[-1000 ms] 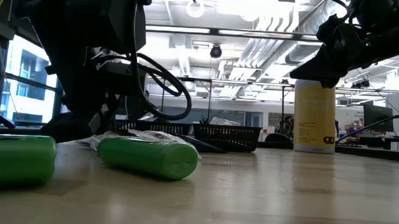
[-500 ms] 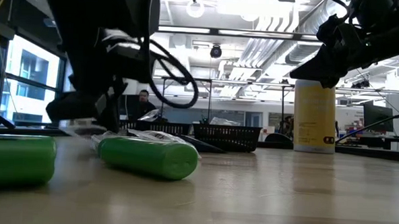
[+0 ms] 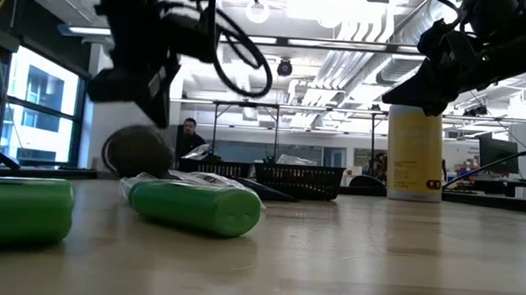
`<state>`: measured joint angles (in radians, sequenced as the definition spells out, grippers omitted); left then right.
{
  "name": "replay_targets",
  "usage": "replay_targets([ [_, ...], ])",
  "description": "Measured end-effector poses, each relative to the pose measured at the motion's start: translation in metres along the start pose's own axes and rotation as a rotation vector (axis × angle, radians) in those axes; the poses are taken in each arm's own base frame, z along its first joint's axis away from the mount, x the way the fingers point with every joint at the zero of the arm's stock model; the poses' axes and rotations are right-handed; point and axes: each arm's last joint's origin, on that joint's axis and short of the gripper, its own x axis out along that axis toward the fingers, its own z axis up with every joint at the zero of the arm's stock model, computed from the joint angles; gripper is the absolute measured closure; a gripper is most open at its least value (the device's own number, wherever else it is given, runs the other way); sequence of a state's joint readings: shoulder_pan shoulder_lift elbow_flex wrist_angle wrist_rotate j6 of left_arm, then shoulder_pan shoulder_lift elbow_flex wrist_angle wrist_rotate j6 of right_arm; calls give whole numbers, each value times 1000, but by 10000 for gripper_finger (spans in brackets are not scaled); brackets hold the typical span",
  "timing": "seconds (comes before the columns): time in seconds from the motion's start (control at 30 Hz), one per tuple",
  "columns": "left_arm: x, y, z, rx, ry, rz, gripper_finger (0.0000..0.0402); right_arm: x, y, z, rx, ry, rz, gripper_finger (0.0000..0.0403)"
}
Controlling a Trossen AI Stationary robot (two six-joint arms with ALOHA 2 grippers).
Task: Pick & Place Travel size toiletries
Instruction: Put the black hairbrush into the left black bin
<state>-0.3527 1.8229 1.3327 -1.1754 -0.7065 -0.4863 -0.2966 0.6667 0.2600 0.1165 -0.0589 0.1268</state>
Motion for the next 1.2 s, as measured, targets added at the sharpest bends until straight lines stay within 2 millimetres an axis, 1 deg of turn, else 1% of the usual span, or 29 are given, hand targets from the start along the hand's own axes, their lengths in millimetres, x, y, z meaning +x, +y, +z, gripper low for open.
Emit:
replay_targets([
  [0.1, -9, 8, 4, -4, 0, 31, 401, 0, 0, 0, 0, 0, 0, 401],
  [0.23, -15, 22, 11, -18, 21, 39, 401, 0, 0, 0, 0, 1, 0, 401],
  [0.57, -13, 61, 23, -56, 106, 83, 401, 0, 0, 0, 0, 3, 2, 400],
  [0.7, -15, 80, 28, -74, 120, 131, 401, 0, 0, -1, 0, 9, 2, 400],
  [0.87, -17, 106, 37, -52, 112, 183, 401, 0, 0, -1, -22, 13, 2, 400],
  [1.03, -4, 130, 40, -28, 157, 206, 401, 0, 0, -2, -22, 21, 1, 400],
  [1.2, 15, 146, 37, -16, 227, 214, 401, 0, 0, -4, -24, 39, -1, 400],
])
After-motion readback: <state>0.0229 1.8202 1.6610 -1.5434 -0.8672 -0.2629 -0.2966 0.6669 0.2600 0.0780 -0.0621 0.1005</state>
